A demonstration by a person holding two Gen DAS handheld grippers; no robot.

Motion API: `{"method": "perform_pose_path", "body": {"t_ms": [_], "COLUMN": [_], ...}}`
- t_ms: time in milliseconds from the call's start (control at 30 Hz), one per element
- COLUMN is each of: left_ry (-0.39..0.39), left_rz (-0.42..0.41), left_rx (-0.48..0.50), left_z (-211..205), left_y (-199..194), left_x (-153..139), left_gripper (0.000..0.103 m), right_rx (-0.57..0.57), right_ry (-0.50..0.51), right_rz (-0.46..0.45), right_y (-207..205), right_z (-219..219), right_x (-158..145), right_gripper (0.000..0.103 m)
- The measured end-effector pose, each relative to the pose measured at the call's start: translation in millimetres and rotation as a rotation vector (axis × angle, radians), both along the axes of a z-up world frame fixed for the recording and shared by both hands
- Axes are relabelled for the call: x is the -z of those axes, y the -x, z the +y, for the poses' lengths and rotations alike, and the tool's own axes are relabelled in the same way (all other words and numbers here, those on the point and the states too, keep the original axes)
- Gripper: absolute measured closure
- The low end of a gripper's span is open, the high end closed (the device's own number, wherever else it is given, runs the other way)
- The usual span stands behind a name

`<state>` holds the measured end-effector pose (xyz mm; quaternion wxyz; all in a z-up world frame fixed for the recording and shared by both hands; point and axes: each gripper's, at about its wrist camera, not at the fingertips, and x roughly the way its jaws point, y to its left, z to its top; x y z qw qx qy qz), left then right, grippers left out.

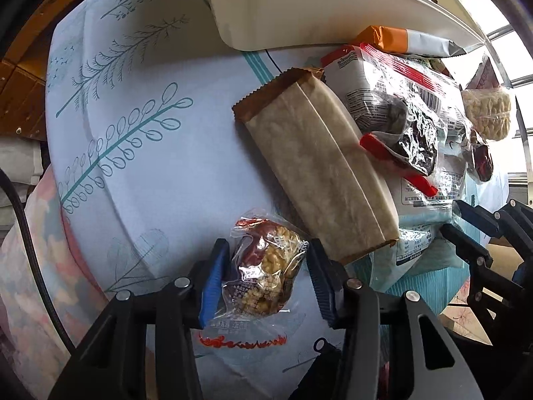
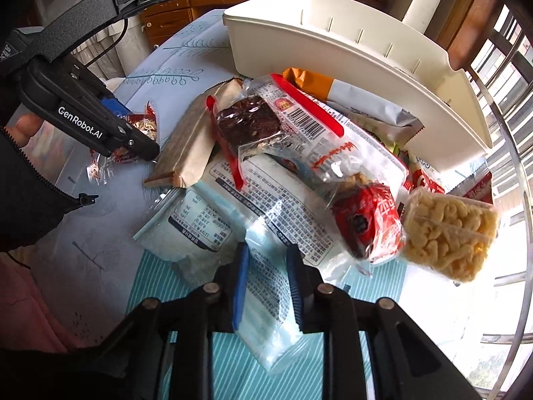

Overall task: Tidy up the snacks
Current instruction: 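Grasp the clear nut packet with left tool while right tool grasps the pale blue bag, then carry both packets into the white tray and open both tools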

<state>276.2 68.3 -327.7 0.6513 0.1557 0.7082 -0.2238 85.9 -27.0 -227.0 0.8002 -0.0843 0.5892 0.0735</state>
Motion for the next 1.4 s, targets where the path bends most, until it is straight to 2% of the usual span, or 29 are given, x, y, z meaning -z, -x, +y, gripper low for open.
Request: {"method": "perform_pose_path", "body": {"t_ms": [233, 300, 667, 933, 1400], "left_ry": [0.019, 0.026, 0.066, 0.096, 0.18], "left_rz": [0.003, -0.001, -0.035, -0.066, -0.174], "left_rx": [-0.001, 0.001, 0.013, 0.003, -0.039], "left_z": [3, 10, 17, 27, 26], "left_y": [10, 11, 25, 30, 21], "left_x": [-14, -27, -78, -121, -201], "left_gripper": [0.057, 0.057, 0.057, 0.057, 0.057], "right_rx": [0.073, 0.099, 0.164, 0.173, 0.1], "right_ry": [-0.047, -0.063, -0.088, -0.088, -0.057], "right_rz": [0.036, 0.046, 0.024, -0.034, -0.179], "right_y": [16, 20, 43, 54, 35], "right_z": [0, 1, 11, 18, 19], "right_x": [-4, -6, -29, -68, -148], "right_gripper": [0.094, 0.096, 0.101, 0.101, 0.102]}}
